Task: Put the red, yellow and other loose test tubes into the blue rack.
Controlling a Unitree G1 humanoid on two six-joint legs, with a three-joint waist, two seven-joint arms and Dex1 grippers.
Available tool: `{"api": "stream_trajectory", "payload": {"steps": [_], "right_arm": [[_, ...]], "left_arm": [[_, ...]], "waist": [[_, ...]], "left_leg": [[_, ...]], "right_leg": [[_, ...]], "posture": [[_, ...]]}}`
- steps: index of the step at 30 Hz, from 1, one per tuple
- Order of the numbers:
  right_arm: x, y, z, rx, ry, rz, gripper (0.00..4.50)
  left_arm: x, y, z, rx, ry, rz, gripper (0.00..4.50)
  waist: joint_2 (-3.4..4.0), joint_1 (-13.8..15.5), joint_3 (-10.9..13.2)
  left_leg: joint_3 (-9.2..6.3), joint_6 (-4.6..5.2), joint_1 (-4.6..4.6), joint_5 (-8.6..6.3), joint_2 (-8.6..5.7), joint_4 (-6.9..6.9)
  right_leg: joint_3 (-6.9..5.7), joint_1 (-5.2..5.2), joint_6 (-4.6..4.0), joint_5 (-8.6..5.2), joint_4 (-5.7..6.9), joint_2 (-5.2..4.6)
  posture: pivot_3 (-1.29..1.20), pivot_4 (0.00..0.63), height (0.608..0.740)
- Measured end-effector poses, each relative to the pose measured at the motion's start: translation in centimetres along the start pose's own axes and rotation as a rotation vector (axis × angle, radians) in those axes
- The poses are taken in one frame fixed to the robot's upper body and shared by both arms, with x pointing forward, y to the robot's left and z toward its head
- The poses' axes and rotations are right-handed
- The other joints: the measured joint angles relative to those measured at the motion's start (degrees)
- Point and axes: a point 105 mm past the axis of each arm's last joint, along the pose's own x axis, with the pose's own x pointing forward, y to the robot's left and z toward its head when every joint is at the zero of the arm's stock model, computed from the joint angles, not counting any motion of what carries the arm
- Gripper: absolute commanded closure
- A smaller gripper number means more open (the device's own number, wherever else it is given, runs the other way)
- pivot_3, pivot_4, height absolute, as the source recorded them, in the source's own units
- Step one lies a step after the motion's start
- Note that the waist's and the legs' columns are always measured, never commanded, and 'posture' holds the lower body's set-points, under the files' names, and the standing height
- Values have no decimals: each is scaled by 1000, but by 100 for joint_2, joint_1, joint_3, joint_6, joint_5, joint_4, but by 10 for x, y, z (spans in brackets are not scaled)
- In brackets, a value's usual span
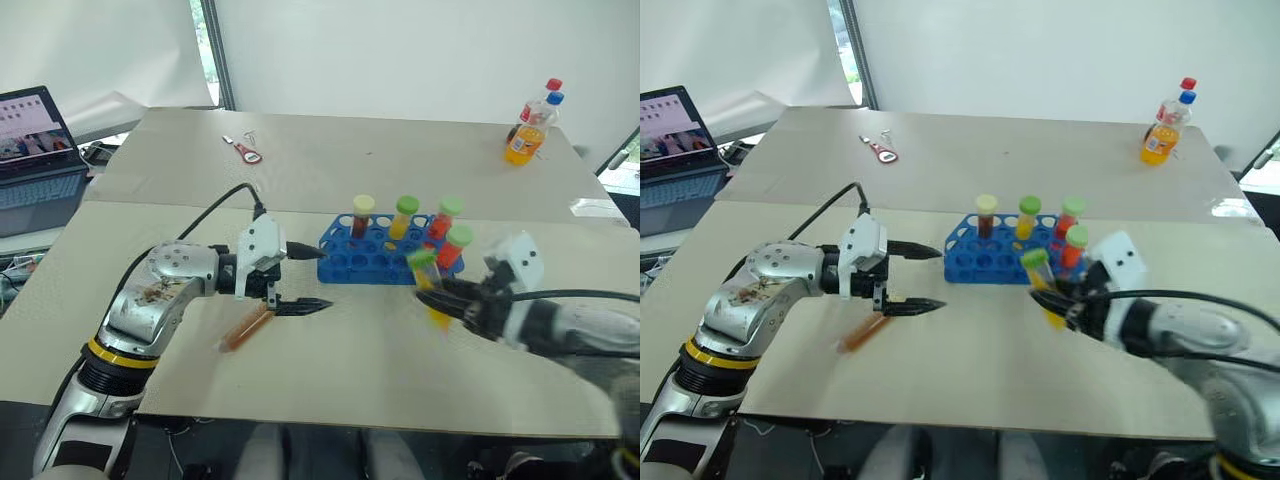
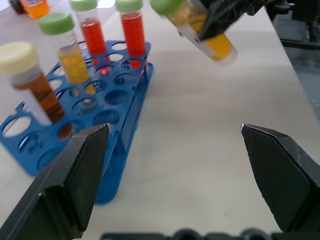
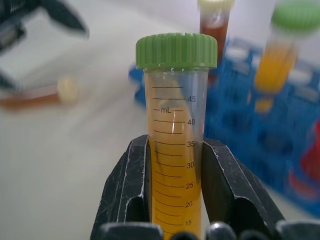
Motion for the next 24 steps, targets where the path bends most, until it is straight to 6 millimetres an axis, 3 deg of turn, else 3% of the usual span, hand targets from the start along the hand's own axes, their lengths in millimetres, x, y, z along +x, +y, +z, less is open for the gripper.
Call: {"api": "stream_trajectory", "payload": {"steps": [4, 7, 16, 24], "right_arm": [[29, -2, 9, -7, -219, -136, 3537], [46, -6, 2, -22, -283, -232, 3537], [65, -14, -19, -108, -332, -376, 3538], [68, -16, -24, -168, -353, -439, 3539]], "left_arm": [[-7, 0, -12, -9, 39, 38, 0], [-5, -6, -10, 1, 37, 32, 0], [-1, -16, 4, 7, 10, 14, 0], [0, -16, 7, -1, 6, 9, 0]], "waist": [[0, -33, 0], [1, -20, 0], [1, -37, 0], [1, -38, 0]], "left_leg": [[18, -3, -1, 2, 3, -1], [24, -9, -9, 5, 3, -1], [26, -11, -8, 6, 6, 0], [26, -11, -8, 6, 7, 2]], "right_leg": [[1, -15, -1, 0, 13, 3], [1, -28, -3, 0, 21, 2], [1, -32, -5, -1, 27, 6], [1, -32, -5, -1, 28, 7]], "posture": [[0, 150, 671], [0, 150, 671], [0, 150, 671], [0, 150, 671]]}}
